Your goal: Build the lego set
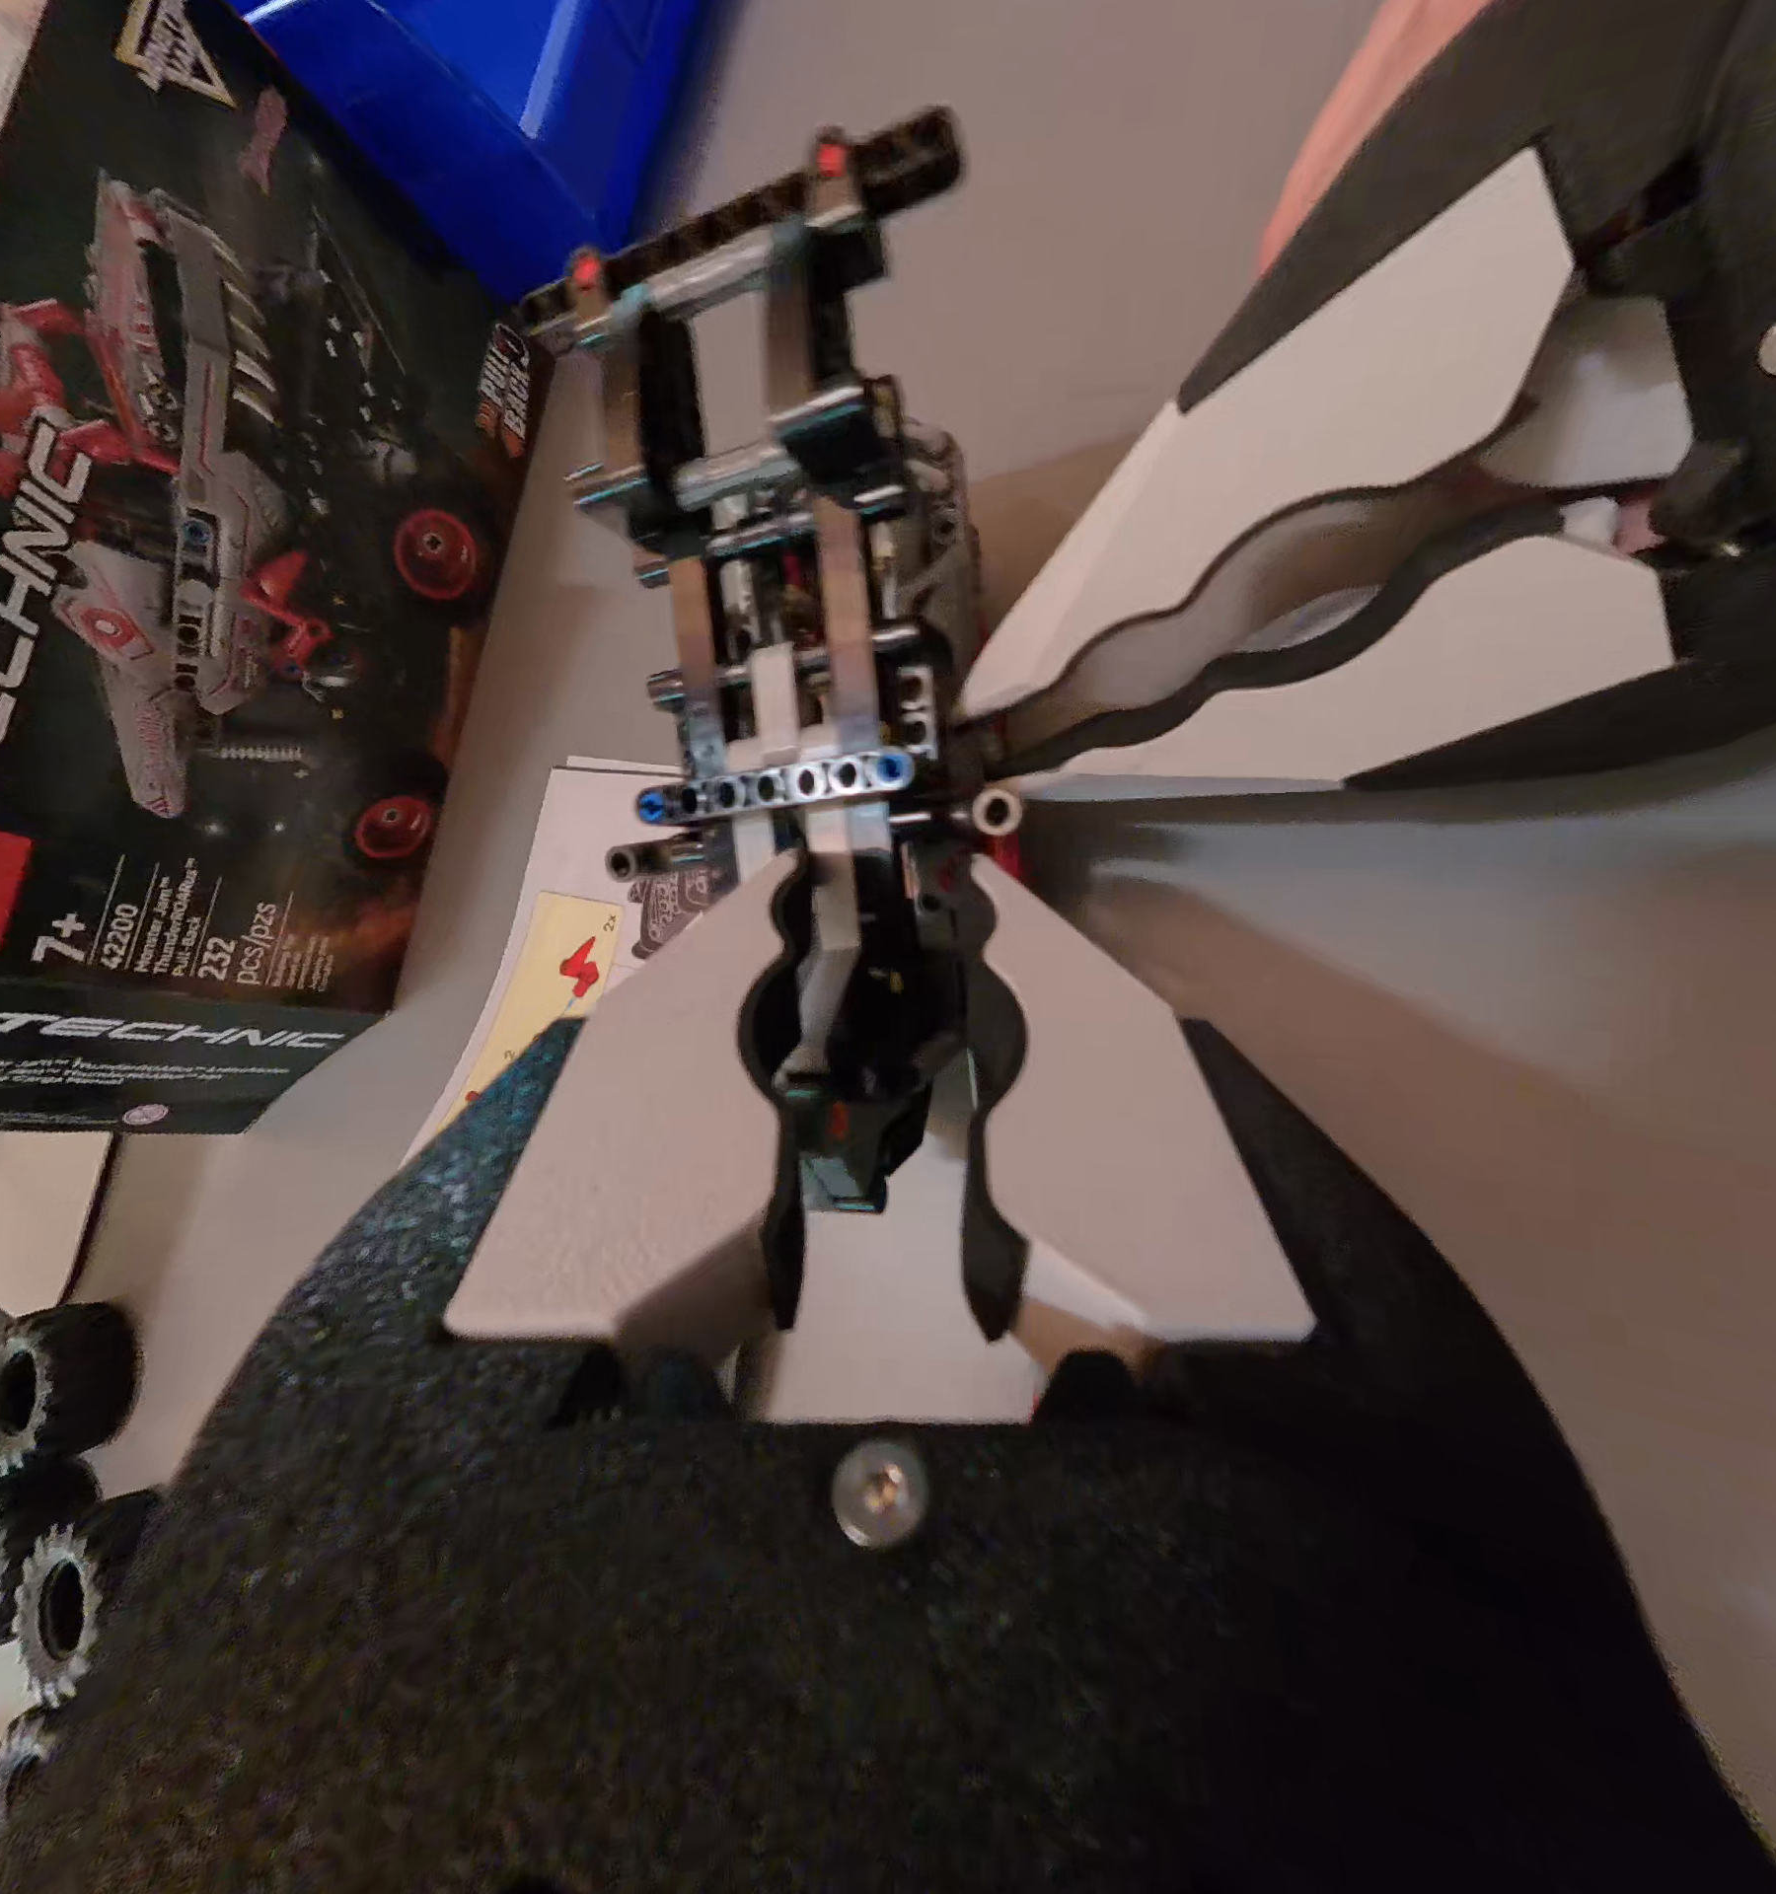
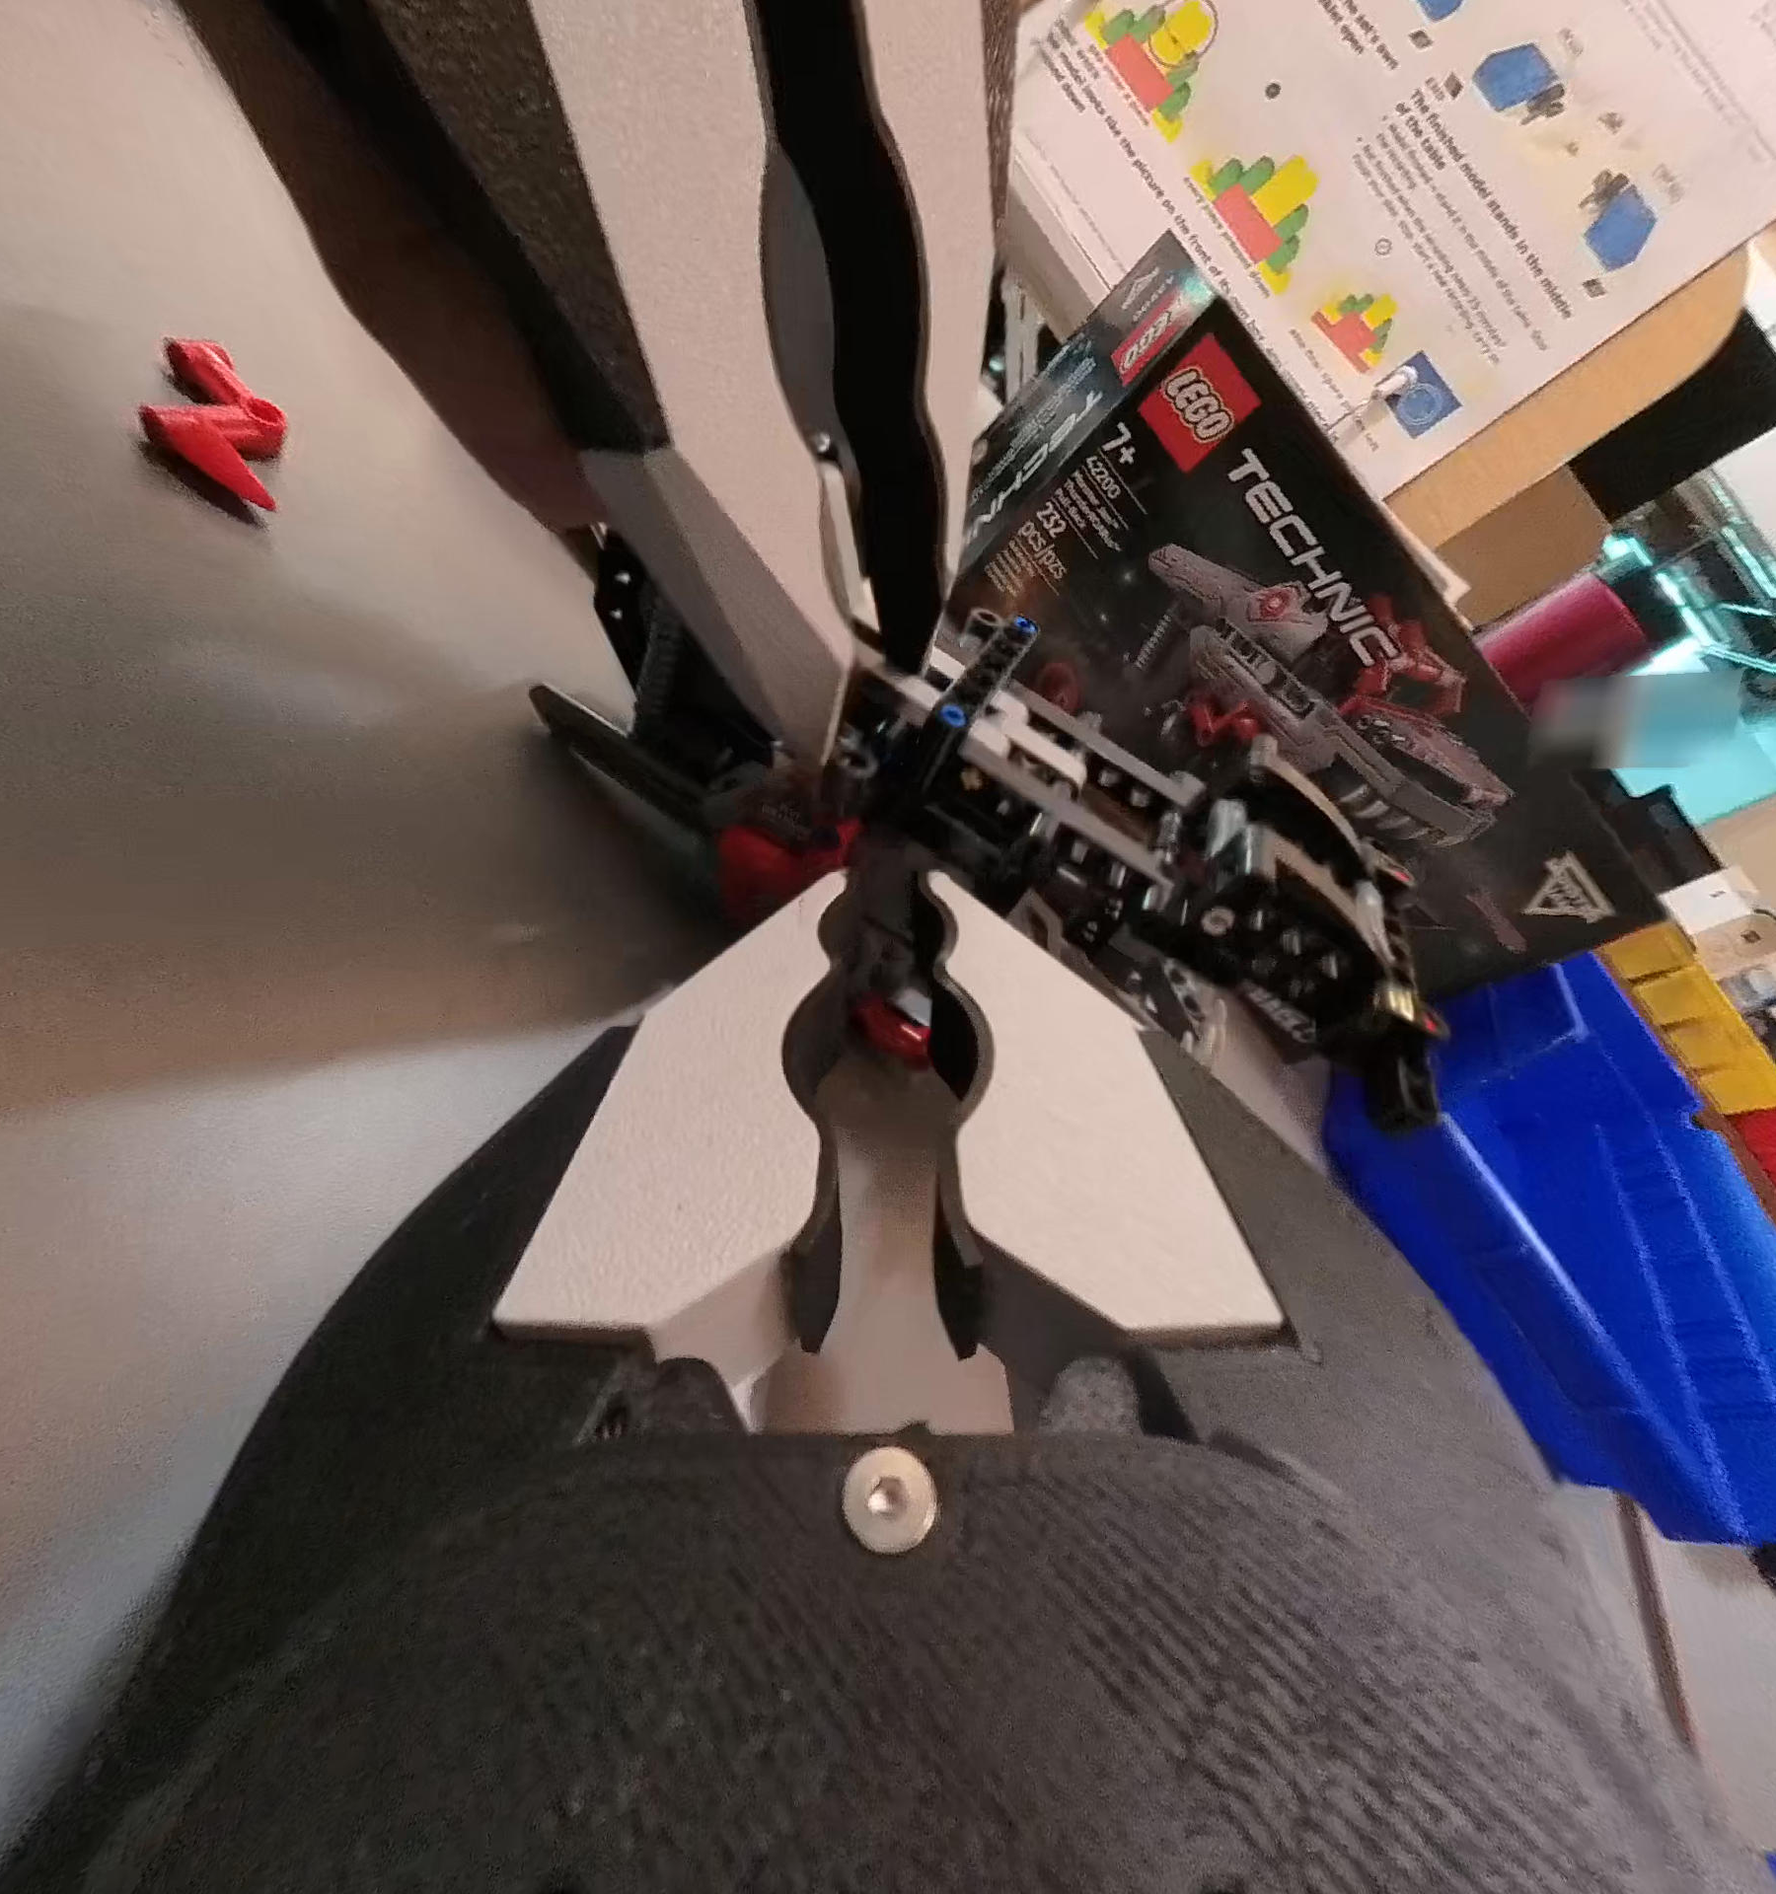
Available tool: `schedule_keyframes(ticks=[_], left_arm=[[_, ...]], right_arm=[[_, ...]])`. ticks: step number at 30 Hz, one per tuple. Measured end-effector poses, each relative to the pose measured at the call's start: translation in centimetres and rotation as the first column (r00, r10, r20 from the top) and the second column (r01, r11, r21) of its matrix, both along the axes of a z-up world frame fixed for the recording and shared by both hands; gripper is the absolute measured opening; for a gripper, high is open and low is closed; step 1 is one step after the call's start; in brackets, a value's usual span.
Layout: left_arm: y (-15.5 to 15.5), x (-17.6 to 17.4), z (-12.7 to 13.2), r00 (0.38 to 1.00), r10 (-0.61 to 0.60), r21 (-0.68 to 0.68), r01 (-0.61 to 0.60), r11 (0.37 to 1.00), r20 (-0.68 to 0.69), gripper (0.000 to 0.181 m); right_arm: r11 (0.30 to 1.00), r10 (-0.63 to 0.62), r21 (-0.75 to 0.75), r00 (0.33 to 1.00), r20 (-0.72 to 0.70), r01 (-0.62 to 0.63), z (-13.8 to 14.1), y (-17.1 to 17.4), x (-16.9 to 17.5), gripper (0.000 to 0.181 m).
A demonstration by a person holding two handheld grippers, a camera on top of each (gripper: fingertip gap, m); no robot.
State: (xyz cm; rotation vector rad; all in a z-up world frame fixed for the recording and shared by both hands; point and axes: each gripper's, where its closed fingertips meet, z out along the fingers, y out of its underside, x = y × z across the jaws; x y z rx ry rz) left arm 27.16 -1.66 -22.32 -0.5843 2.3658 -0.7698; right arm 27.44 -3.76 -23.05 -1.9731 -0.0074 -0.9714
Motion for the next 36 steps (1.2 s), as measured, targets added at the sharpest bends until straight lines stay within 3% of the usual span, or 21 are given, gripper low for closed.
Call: schedule_keyframes(ticks=[2,8,10,16,24,26,27,36], left_arm=[[0.1,-0.1,-0.3,1.000,-0.007,0.024,0.007,1.000,-0.003,0.034],[0.3,-0.1,-0.4,1.000,-0.009,0.031,0.009,0.999,0.003,0.032],[0.5,0.0,-0.4,1.000,-0.005,0.040,0.005,0.999,0.004,0.032],[0.7,0.2,-0.5,1.000,-0.002,0.068,0.000,0.998,0.023,0.029],[1.0,0.5,-0.5,0.999,-0.005,0.108,0.000,0.994,0.046,0.020],[1.2,0.6,-0.4,0.999,-0.001,0.106,-0.004,0.994,0.043,0.016],[1.2,0.6,-0.4,0.999,-0.002,0.103,-0.001,0.995,0.034,0.016],[1.3,0.7,-0.4,1.000,-0.019,0.104,0.018,0.994,0.008,0.016]], right_arm=[[0.999,-0.018,-0.042,0.999,0.029,0.019,-0.5,-0.1,0.3,0.009],[1.000,-0.002,-0.024,0.999,0.044,0.003,-0.1,-0.1,-0.2,0.011],[0.998,0.044,-0.034,0.999,0.032,-0.043,-0.4,0.2,-0.9,0.025],[0.998,0.035,-0.055,0.999,0.033,-0.034,-0.8,0.1,-1.2,0.034],[0.996,0.003,0.091,0.997,-0.077,0.004,0.6,0.2,-1.0,0.027],[0.997,-0.032,0.071,0.994,-0.104,0.039,0.1,0.4,-0.6,0.017],[0.998,-0.041,0.041,0.993,-0.107,0.046,-0.4,0.5,-0.5,0.022],[0.991,-0.095,-0.091,0.993,0.074,0.102,-0.5,0.2,-0.1,0.016]])
